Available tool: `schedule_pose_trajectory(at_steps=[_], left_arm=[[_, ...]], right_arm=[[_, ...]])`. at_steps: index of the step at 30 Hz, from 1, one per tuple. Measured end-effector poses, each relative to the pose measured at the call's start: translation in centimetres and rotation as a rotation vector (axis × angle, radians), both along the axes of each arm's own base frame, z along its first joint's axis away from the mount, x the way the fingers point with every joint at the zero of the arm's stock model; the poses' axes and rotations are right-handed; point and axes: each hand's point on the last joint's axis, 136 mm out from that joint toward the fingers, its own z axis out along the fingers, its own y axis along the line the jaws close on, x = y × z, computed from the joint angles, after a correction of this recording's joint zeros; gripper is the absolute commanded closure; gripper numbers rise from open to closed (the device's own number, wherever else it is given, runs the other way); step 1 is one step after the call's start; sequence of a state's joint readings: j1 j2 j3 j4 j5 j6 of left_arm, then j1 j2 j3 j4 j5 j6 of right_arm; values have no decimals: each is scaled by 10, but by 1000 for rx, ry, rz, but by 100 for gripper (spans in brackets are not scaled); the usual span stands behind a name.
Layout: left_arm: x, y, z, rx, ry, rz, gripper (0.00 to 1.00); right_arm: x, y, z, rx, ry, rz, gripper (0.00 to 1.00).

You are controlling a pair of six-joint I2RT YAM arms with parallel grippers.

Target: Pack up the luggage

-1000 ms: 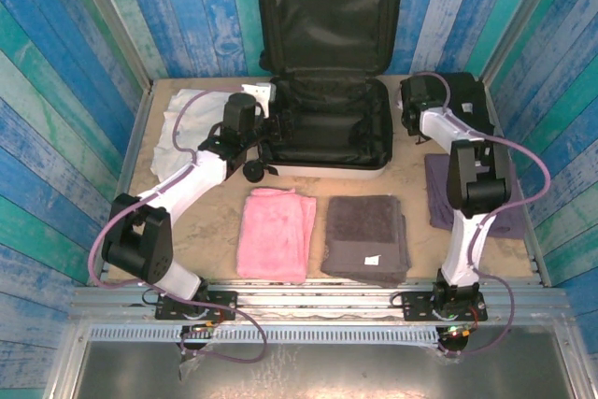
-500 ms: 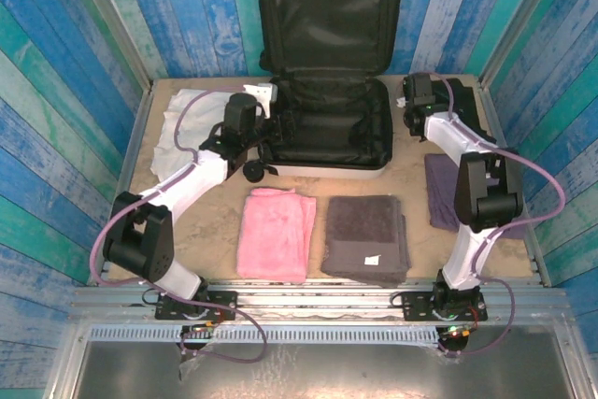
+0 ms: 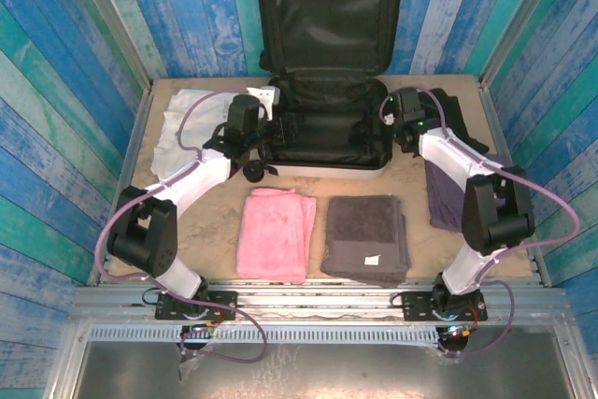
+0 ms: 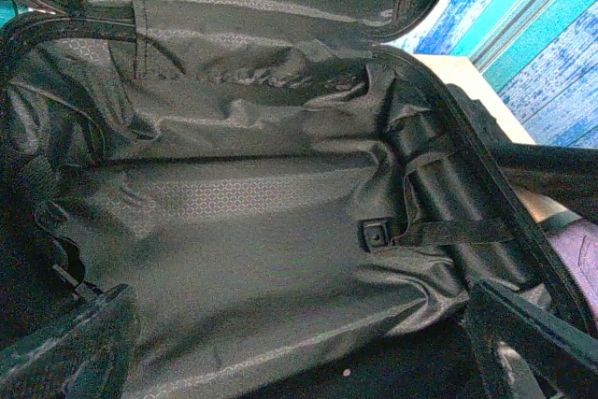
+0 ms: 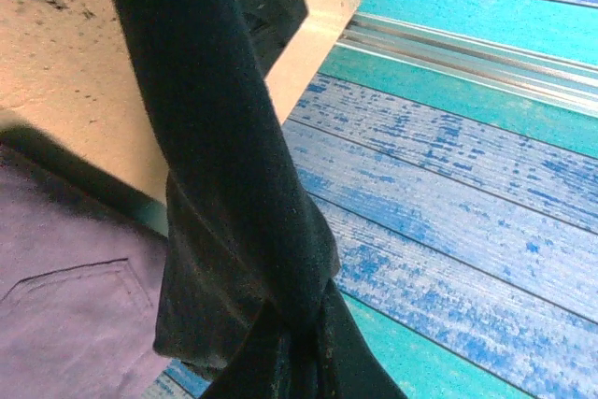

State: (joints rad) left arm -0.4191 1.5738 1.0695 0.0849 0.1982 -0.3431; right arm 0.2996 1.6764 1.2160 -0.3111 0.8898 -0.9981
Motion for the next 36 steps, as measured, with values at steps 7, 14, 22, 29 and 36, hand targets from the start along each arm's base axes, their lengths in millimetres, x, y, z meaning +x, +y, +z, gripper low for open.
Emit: schedule_pose_trajectory(at_steps=[7, 14, 22, 29, 36], left_arm=[[1, -1, -6, -1, 16, -1, 7], [0, -1, -6, 0, 19, -1, 7], [0, -2, -7, -2, 21, -3, 7], [-8, -13, -9, 6, 30, -29, 7], [-19, -30, -12, 15, 37, -73, 7]], right_arm=[[-35, 23, 2, 85, -4, -3, 71], [-65, 27, 0, 330, -56, -196, 10], [-108, 51, 36, 1131, -240, -498, 11], [-175, 20, -4, 1587, -423, -866, 11], [-183, -20, -48, 1765, -513, -1162, 11]])
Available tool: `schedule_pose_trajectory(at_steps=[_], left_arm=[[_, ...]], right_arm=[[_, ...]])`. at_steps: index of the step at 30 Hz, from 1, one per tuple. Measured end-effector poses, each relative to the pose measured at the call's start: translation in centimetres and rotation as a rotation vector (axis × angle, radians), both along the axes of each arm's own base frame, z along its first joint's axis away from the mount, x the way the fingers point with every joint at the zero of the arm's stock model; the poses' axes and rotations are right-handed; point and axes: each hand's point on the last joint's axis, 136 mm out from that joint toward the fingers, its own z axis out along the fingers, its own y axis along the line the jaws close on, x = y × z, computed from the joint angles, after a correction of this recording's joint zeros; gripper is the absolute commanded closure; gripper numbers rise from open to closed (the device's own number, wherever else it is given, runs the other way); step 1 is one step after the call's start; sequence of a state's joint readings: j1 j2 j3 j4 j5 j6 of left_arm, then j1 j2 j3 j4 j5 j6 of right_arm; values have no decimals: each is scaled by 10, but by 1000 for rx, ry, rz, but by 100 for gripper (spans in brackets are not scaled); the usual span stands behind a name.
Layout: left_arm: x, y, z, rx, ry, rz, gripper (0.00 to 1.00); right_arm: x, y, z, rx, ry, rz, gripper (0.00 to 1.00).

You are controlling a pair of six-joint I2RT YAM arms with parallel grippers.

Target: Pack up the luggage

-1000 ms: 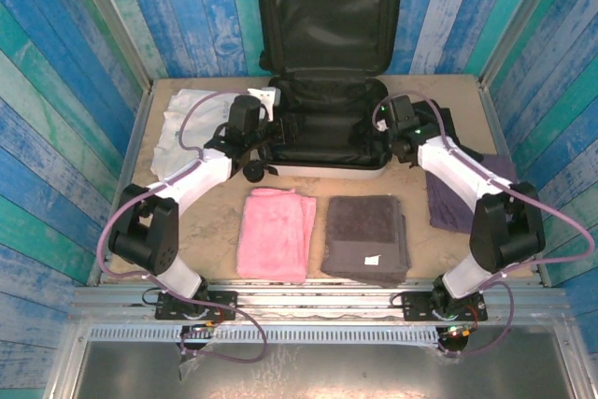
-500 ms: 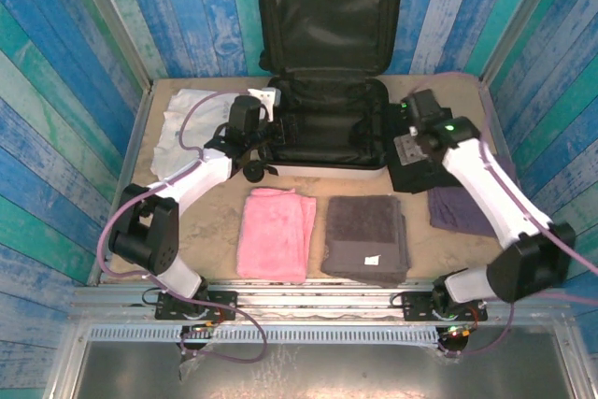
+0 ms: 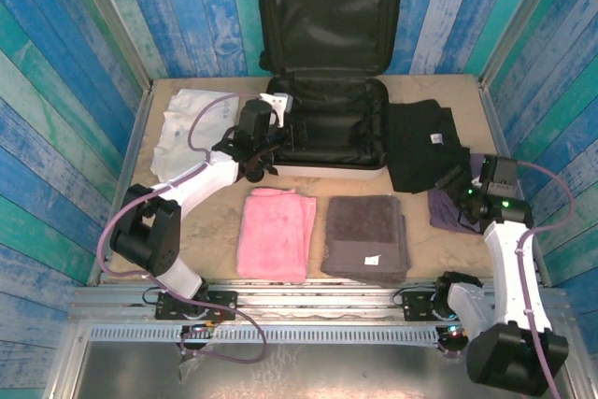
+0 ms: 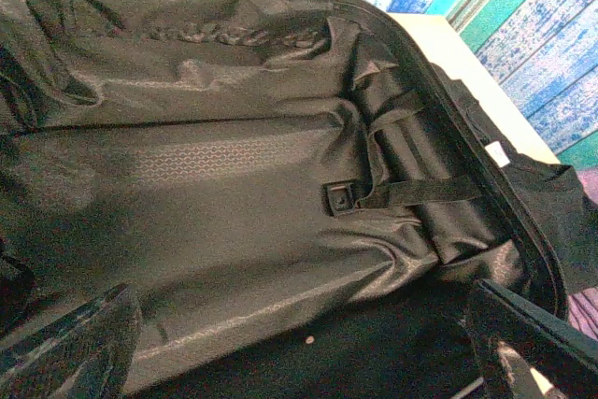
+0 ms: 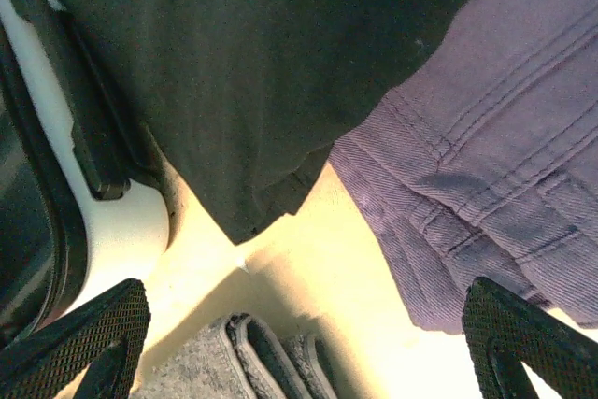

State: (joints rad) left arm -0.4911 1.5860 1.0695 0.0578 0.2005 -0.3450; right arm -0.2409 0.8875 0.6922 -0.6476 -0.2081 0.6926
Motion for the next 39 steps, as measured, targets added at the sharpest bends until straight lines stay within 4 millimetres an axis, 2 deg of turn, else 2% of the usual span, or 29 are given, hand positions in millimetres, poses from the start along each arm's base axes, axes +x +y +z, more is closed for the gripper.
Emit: schedule_pose_trajectory(at_steps=[6, 12, 20, 31, 36, 39], left_arm=[[-2, -3, 0, 0, 0, -8, 7], [-4, -5, -2, 11, 4, -15, 7], [-4, -3, -7, 36, 16, -10, 7], [-2, -4, -9, 44, 19, -9, 7], [-2, -2, -9, 58, 19, -7, 7], [0, -2, -7, 65, 14, -3, 7]], right_arm=[[22, -10, -24, 139, 4, -35, 16], [39, -12, -39, 197, -5, -32, 19], [49, -19, -50, 186, 0, -37, 19], [62, -34, -75, 171, 9, -62, 25], [70, -36, -80, 173, -39, -64, 26], [80, -38, -75, 167, -85, -57, 30]])
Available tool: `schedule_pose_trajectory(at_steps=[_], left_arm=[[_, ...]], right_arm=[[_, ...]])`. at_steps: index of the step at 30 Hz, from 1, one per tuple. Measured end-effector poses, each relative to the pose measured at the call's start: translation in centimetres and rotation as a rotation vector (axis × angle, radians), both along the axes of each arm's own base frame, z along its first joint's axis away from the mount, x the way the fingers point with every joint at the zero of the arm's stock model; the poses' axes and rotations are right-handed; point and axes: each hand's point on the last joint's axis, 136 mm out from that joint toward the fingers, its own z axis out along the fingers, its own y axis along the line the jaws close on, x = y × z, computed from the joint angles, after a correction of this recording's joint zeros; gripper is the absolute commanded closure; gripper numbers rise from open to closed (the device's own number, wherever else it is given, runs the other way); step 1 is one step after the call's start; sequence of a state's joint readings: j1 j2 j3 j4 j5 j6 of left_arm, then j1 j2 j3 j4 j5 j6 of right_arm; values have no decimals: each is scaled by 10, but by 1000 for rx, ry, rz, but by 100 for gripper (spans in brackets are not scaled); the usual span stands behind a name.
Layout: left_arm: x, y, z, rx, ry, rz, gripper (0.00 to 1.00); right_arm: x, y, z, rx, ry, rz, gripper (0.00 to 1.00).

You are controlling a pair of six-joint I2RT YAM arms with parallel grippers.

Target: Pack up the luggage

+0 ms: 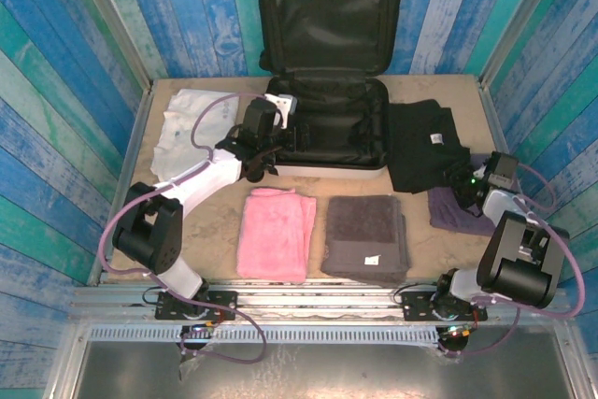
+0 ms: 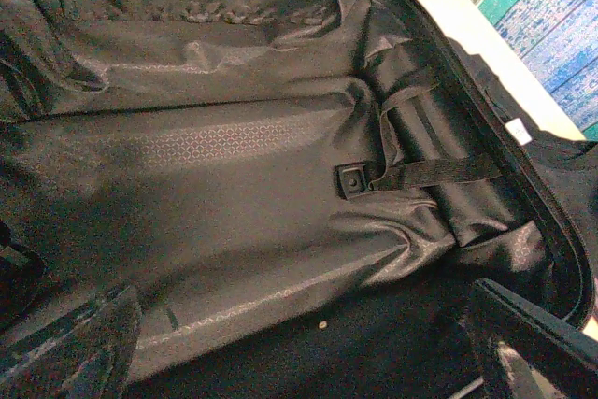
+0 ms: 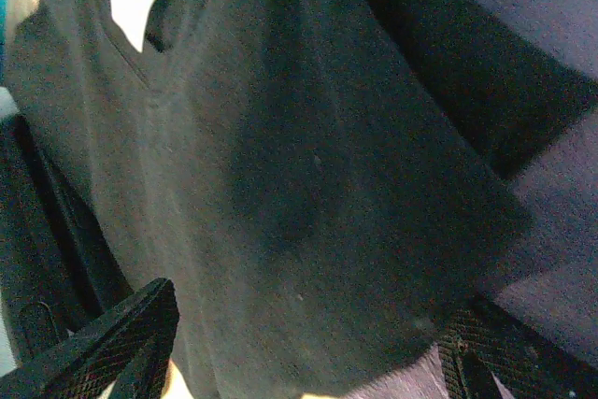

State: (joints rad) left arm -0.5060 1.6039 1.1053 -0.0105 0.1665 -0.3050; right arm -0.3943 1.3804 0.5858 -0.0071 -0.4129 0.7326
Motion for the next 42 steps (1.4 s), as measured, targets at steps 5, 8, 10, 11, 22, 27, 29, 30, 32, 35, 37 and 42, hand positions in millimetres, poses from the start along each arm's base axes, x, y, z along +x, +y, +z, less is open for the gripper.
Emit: schedule_pose_trajectory(at_steps=[5, 8, 10, 11, 22, 27, 29, 30, 32, 35, 37, 42], left_arm=[[0, 2, -3, 13, 6, 5, 7], [0, 2, -3, 14, 7, 5, 7], [0, 2, -3, 14, 7, 5, 7], [0, 2, -3, 15, 8, 5, 7], [-1, 1, -6, 17, 14, 3, 7], [-1, 0, -6, 17, 14, 2, 7], [-1, 0, -6, 17, 16, 2, 7], [0, -1, -7, 17, 17, 1, 7], [1, -3, -7, 16, 20, 0, 7], [0, -4, -8, 18, 22, -3, 7], [0, -5, -8, 18, 23, -5, 7], [0, -5, -8, 18, 23, -6, 7]], right_arm=[[14, -2, 7, -3, -69, 13, 33], [21, -1, 4, 10, -93, 22, 35], [23, 1, 0, 23, -97, 26, 35], [24, 1, -2, 29, -98, 25, 36], [32, 12, -8, 26, -80, 36, 36], [16, 15, -2, -21, 2, 55, 27], [8, 14, 7, -49, 23, 61, 26], [5, 13, 12, -62, 27, 64, 25], [0, 11, 18, -81, 37, 71, 25], [-8, 12, 15, -85, 72, 84, 23], [-15, 14, 9, -78, 104, 93, 23], [-23, 18, -10, -51, 131, 98, 26]])
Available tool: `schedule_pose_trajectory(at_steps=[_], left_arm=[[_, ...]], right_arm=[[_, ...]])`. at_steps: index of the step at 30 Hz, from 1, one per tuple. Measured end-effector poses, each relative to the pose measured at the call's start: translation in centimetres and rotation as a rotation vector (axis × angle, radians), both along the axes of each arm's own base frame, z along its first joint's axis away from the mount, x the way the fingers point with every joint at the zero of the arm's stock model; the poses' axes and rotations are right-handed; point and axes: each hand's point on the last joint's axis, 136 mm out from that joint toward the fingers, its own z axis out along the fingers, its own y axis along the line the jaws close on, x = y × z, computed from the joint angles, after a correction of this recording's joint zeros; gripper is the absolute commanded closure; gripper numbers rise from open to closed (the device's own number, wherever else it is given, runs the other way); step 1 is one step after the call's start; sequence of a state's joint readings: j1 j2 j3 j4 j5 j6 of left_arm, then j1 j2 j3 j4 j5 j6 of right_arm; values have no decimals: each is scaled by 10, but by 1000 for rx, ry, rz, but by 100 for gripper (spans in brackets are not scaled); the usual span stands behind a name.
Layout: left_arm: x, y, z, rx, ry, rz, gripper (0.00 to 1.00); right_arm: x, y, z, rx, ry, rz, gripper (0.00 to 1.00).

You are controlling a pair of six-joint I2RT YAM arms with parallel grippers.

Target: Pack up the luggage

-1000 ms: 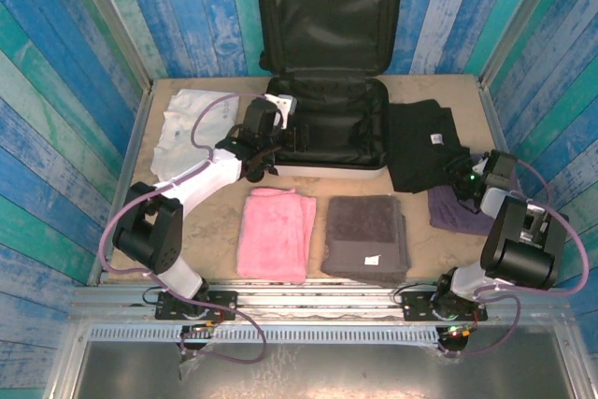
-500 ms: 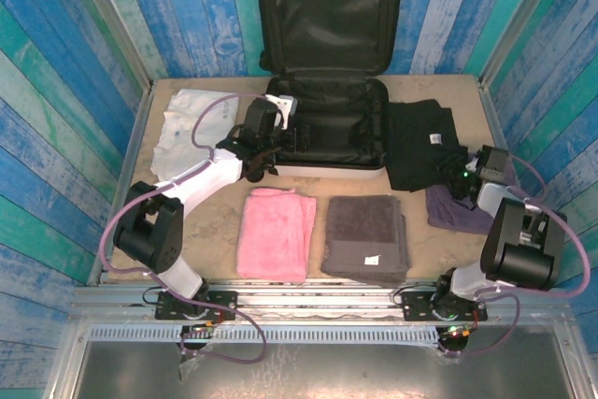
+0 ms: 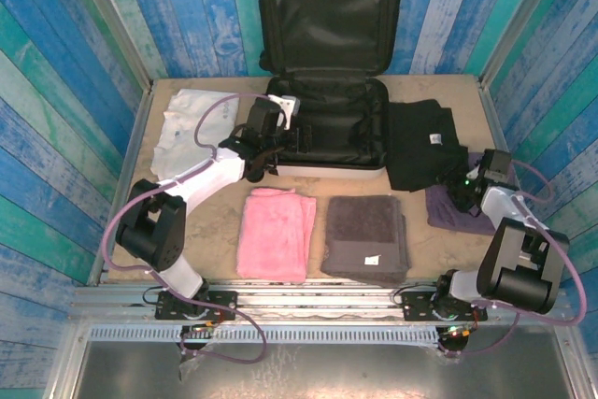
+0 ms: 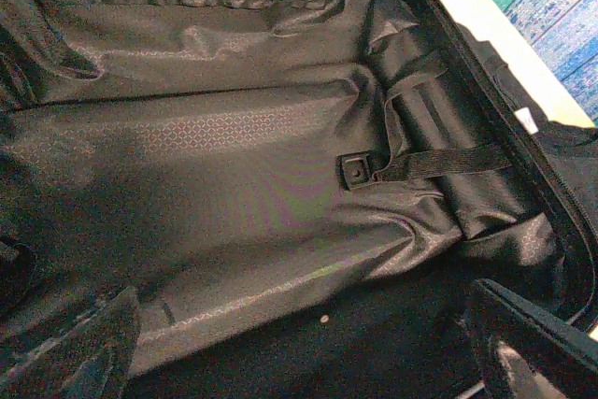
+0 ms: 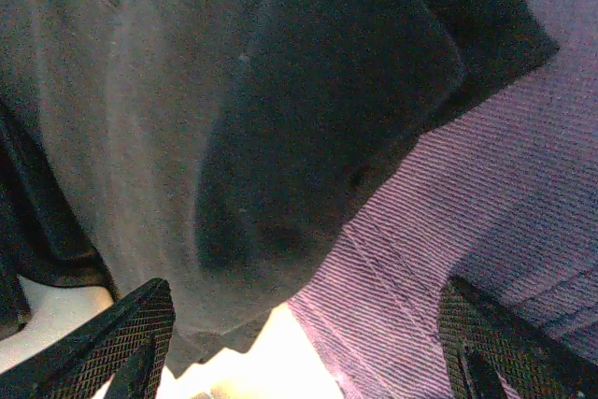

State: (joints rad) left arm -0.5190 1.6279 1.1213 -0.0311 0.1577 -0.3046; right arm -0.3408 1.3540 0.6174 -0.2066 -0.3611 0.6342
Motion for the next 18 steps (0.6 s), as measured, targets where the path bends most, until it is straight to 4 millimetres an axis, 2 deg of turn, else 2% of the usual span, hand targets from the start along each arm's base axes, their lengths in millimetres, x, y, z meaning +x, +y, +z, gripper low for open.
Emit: schedule_pose_trajectory(at_steps=[2, 11, 18], left_arm=[[0, 0, 0, 0, 0, 0, 7], [0, 2, -2, 12, 2, 8, 7], [1, 4, -3, 24, -2, 16, 7]], right_arm=[[4, 1, -5, 15, -11, 4, 28], [40, -2, -4, 41, -117, 33, 40], [48, -6, 1, 25, -95, 59, 39]])
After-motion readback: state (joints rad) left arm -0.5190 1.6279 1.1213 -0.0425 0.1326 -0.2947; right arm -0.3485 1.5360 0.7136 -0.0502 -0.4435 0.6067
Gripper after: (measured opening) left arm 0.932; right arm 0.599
